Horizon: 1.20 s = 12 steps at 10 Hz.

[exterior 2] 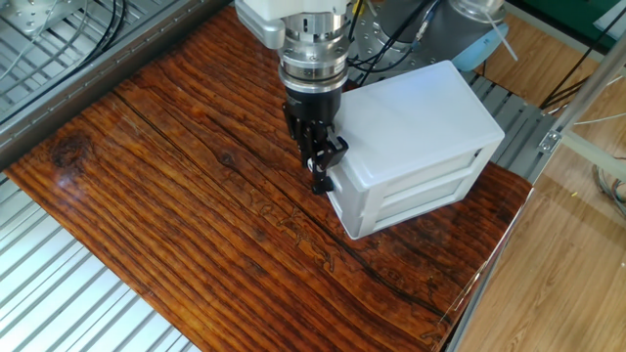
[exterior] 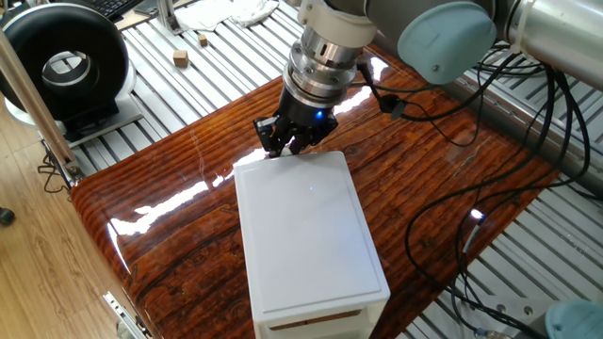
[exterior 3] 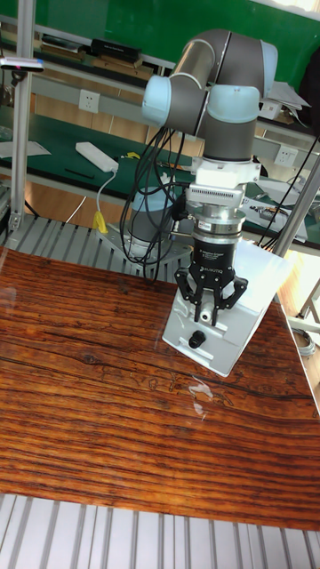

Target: Grasp the handle and open the drawer

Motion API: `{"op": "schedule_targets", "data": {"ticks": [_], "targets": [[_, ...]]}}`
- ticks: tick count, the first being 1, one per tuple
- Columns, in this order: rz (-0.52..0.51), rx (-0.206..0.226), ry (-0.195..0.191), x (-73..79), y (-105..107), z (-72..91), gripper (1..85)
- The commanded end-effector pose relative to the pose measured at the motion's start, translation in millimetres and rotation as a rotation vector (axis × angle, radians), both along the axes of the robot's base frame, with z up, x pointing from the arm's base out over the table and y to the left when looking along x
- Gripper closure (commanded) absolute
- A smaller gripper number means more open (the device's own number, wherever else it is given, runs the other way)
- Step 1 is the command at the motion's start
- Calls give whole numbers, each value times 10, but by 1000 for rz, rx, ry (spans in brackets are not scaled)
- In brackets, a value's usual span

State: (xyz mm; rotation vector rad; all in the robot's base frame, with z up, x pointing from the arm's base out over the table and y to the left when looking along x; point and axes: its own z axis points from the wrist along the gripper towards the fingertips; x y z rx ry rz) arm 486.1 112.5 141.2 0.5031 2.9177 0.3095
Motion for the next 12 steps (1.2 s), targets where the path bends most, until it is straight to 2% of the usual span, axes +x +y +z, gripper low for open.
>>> {"op": "schedule_targets", "data": {"ticks": [1, 5, 12], "targets": [[-4, 3, -9, 47, -8, 33, 677], [-10, 7, -11, 102, 13, -1, 680], [-5, 10, 4, 138, -3, 86, 680]]}}
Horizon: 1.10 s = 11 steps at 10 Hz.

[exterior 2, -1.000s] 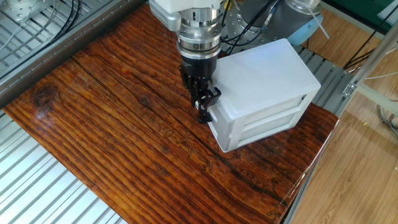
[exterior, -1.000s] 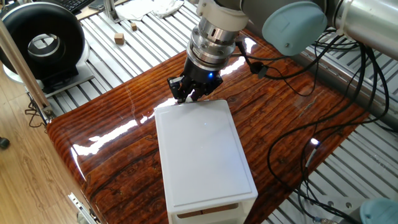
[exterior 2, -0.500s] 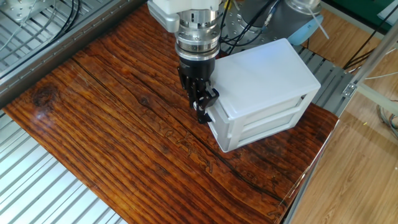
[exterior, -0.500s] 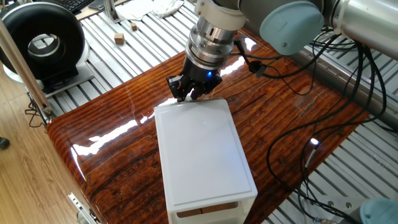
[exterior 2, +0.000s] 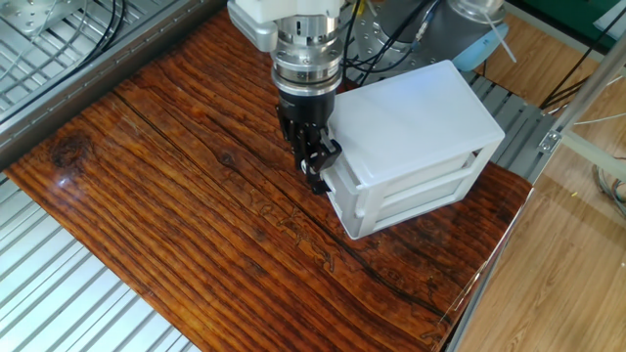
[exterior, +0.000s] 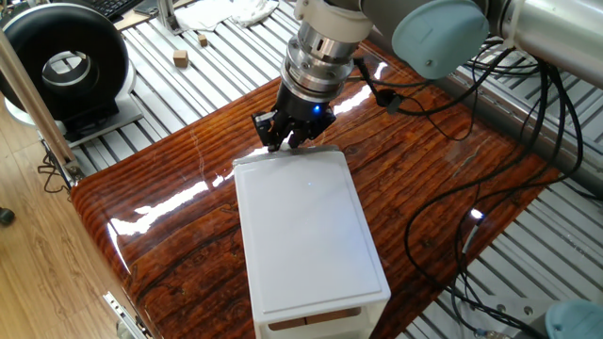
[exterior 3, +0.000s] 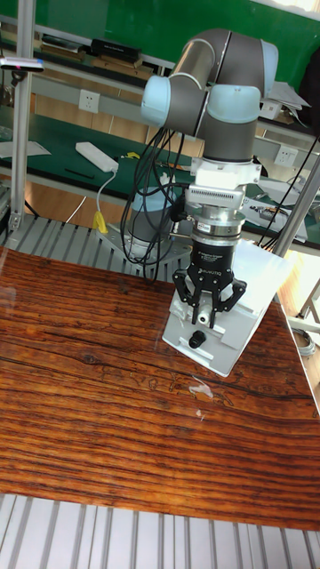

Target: Grasp the handle and open the drawer

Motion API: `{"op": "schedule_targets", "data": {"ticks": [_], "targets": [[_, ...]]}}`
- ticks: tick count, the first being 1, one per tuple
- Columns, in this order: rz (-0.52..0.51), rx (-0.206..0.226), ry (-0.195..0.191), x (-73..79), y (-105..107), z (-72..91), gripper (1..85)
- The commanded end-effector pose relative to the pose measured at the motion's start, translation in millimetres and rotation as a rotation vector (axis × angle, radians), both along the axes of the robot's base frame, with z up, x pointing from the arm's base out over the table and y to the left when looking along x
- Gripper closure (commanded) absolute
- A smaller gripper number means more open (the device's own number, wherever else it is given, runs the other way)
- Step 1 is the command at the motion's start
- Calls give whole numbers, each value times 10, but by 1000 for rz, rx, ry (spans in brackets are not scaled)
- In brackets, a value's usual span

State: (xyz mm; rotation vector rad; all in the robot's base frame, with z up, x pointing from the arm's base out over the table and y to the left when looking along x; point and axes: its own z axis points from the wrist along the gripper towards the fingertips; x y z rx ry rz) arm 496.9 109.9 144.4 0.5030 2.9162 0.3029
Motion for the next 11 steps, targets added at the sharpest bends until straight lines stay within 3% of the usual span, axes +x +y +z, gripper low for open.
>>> {"op": "schedule_targets", "data": {"ticks": [1, 11], "targets": [[-1, 15, 6, 41, 8, 65, 680], [7, 9, -11, 153, -37, -13, 680]]}}
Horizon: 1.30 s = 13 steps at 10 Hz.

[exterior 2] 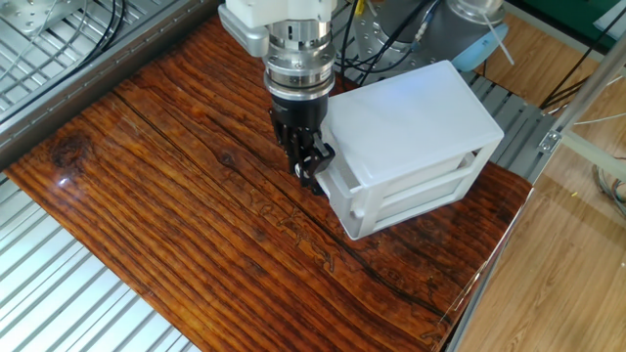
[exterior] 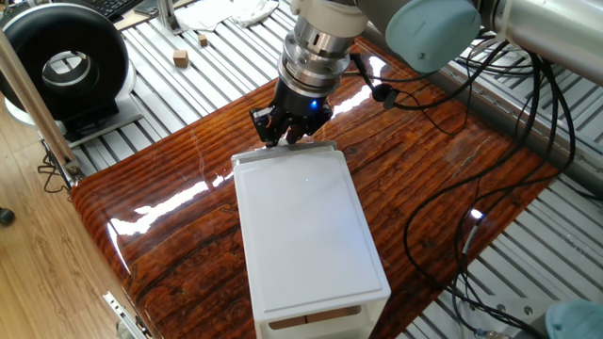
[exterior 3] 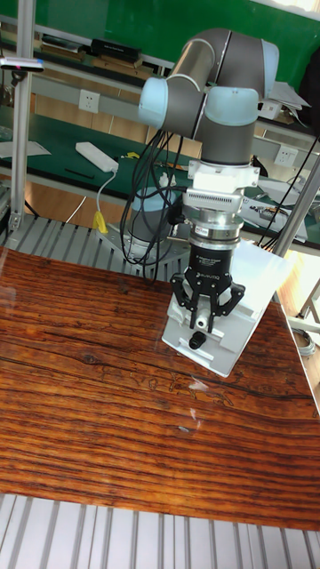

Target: Grasp the handle and open the drawer

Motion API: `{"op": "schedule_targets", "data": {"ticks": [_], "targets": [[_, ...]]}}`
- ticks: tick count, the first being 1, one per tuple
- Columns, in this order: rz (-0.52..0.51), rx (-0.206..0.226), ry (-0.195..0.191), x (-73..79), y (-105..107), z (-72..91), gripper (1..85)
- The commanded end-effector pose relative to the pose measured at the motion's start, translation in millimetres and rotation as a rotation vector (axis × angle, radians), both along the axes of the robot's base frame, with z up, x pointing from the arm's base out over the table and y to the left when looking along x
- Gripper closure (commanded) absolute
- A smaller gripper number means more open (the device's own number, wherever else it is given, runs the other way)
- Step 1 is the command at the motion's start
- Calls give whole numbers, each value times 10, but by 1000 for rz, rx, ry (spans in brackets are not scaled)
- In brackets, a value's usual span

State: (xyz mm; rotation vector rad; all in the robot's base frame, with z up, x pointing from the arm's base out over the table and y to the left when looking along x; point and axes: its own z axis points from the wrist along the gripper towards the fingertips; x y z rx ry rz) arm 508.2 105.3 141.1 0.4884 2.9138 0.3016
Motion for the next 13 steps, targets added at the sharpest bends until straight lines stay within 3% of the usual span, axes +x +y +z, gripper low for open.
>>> {"op": "schedule_targets", "data": {"ticks": [1, 13], "targets": [[-1, 9, -2, 50, 13, 29, 677], [9, 1, 4, 140, -25, 45, 677]]}}
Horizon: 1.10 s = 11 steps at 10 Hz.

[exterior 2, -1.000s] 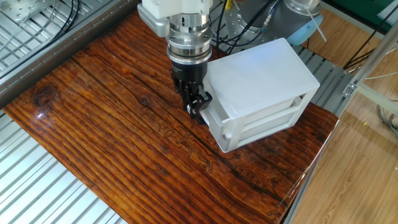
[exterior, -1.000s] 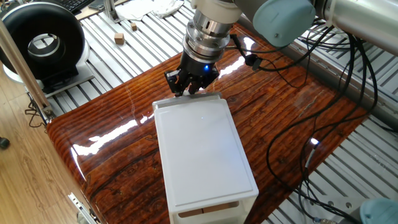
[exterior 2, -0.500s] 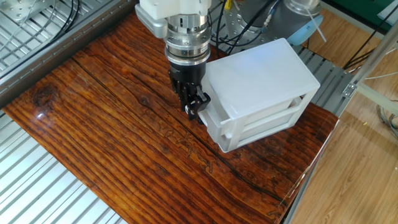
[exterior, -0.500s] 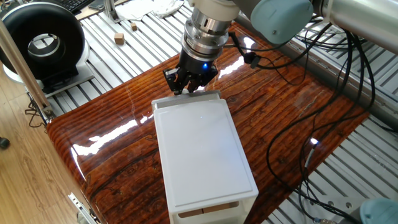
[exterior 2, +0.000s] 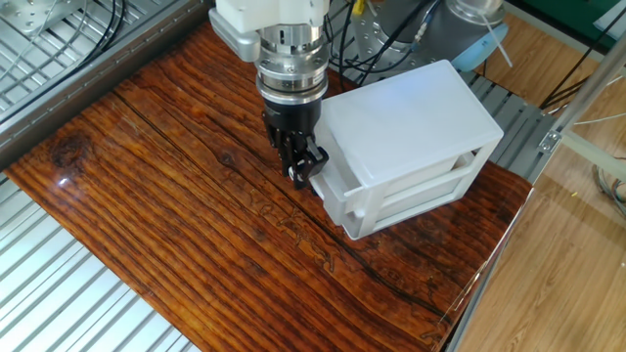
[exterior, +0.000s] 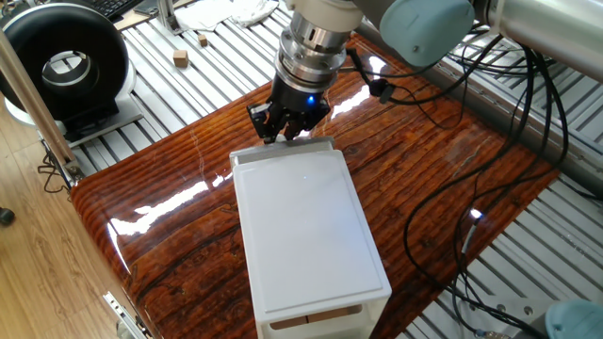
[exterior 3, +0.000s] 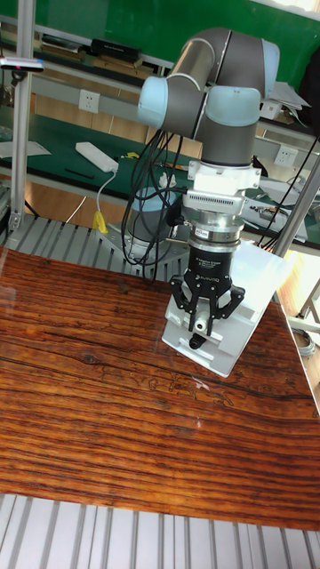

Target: Grasp the handle and open the drawer

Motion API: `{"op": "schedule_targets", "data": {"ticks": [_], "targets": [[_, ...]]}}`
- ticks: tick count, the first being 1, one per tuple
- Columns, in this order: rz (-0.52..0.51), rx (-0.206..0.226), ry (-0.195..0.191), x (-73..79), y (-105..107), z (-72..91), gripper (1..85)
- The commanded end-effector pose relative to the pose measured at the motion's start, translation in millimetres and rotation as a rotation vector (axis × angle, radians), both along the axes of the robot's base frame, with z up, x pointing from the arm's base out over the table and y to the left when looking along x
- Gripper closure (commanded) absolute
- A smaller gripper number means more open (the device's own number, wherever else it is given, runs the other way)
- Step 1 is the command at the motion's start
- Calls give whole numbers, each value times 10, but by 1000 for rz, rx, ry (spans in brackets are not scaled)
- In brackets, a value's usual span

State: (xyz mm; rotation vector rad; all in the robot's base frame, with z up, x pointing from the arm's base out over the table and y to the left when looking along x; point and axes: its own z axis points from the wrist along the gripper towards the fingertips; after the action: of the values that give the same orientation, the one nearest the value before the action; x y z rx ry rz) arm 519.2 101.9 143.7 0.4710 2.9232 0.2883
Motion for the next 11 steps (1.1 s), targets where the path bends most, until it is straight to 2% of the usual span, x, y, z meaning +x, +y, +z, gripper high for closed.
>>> {"op": "schedule_targets", "data": {"ticks": [1, 11], "targets": [[-1, 11, -1, 39, 4, 24, 677], [17, -3, 1, 185, -74, 2, 677]]}}
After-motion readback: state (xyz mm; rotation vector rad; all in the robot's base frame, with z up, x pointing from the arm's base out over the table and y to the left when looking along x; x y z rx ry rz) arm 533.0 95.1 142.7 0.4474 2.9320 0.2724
